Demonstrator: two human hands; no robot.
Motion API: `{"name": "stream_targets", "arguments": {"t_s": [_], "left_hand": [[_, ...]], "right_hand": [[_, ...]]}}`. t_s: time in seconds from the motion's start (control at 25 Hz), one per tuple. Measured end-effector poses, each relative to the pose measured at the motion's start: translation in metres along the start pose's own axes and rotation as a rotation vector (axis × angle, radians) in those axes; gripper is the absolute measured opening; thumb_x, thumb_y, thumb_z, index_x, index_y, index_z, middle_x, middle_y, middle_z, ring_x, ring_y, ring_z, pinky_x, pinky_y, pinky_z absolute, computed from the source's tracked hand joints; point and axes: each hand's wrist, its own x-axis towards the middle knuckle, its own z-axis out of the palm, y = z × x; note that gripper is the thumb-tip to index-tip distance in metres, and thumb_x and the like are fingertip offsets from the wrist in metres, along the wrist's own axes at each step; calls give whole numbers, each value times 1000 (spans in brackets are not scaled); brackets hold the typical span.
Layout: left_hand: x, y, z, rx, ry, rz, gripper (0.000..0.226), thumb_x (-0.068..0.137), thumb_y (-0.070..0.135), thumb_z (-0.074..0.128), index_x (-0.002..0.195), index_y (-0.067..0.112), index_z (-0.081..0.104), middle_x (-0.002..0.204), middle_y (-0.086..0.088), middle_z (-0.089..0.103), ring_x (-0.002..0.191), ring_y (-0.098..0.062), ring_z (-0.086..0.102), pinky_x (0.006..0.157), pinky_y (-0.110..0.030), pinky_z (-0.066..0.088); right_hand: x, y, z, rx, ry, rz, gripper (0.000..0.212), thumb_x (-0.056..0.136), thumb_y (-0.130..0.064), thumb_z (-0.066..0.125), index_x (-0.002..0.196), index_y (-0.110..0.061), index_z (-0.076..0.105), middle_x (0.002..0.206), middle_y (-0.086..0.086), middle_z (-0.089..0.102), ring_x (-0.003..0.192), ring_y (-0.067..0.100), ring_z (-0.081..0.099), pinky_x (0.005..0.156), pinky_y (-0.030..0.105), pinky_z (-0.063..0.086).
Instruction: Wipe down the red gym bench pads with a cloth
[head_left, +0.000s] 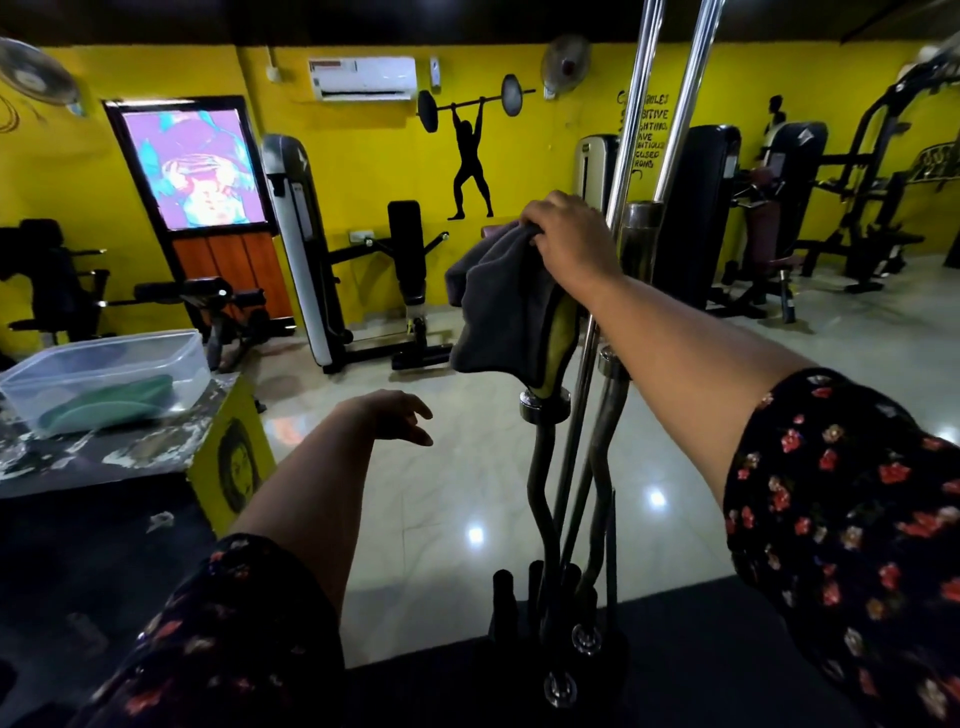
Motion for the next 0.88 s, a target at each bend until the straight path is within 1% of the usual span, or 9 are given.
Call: {"name": "stream_targets", "arguments": {"t_s": [0.12, 0.28, 0.36, 0.44, 0.52, 0.56, 0.72, 0.8, 0.88], "left_hand": [[-11, -2, 3, -13, -10, 14, 61, 86, 45, 70, 140, 27, 49, 136, -2, 56, 124, -20, 52, 103, -32, 40], [-27, 4, 14, -29, -30, 63, 60, 85, 42, 72, 139, 26, 50, 137, -3, 55, 124, -20, 52, 101, -30, 39], [-35, 16, 22, -26, -41, 92, 60, 85, 41, 72, 139, 25, 51, 136, -2, 56, 124, -20, 52, 102, -29, 39], [-41, 28, 27, 16, -41, 131, 60, 85, 41, 72, 138, 24, 51, 134, -2, 57, 124, -20, 52, 105, -31, 39], [-47, 44, 33, 45, -42, 175, 59, 84, 43, 72, 137, 25, 52, 132, -2, 59, 122, -20, 53, 105, -31, 39], [-50, 52, 35, 50, -43, 192, 58, 84, 43, 72, 136, 26, 53, 131, -1, 59, 121, -19, 54, 105, -31, 38], [-72, 98, 47, 57, -43, 284, 57, 84, 45, 72, 135, 28, 54, 129, 1, 60, 121, -16, 54, 104, -29, 38], [-84, 126, 55, 78, -38, 333, 56, 85, 42, 72, 136, 26, 54, 129, 0, 60, 122, -17, 53, 102, -27, 38], [-102, 163, 70, 102, -60, 386, 56, 86, 39, 71, 137, 23, 53, 130, -1, 60, 123, -18, 53, 98, -24, 36]], "right_hand": [[-16, -1, -15, 35, 12, -20, 25, 91, -5, 52, 113, -11, 62, 111, 14, 57, 110, 32, 51, 88, 42, 43], [-52, -1, -34, 23, 100, 62, 25, 89, -2, 50, 110, -8, 61, 110, 17, 57, 108, 33, 50, 86, 44, 44], [-78, 4, -42, 37, 55, 78, 26, 87, -1, 49, 109, -8, 61, 109, 17, 57, 107, 34, 51, 86, 43, 45], [-104, 12, -48, 30, 10, 95, 29, 88, 0, 49, 113, -8, 61, 109, 19, 58, 107, 36, 52, 88, 42, 45], [-130, 20, -58, 4, -78, 183, 34, 88, 0, 51, 121, -7, 61, 115, 19, 58, 111, 37, 52, 93, 41, 44], [-143, 27, -65, -10, -152, 227, 34, 89, -2, 52, 121, -7, 61, 117, 18, 58, 112, 36, 52, 94, 40, 44], [-206, 48, -98, -126, -558, 307, 27, 85, -10, 59, 111, -11, 67, 112, 14, 60, 106, 32, 57, 87, 36, 47], [-241, 55, -113, -143, -658, 353, 29, 85, -11, 59, 113, -10, 65, 115, 13, 60, 106, 30, 56, 86, 34, 45], [-281, 63, -133, -121, -735, 411, 31, 83, -9, 60, 113, -11, 64, 117, 13, 59, 108, 30, 56, 90, 35, 47]]}}
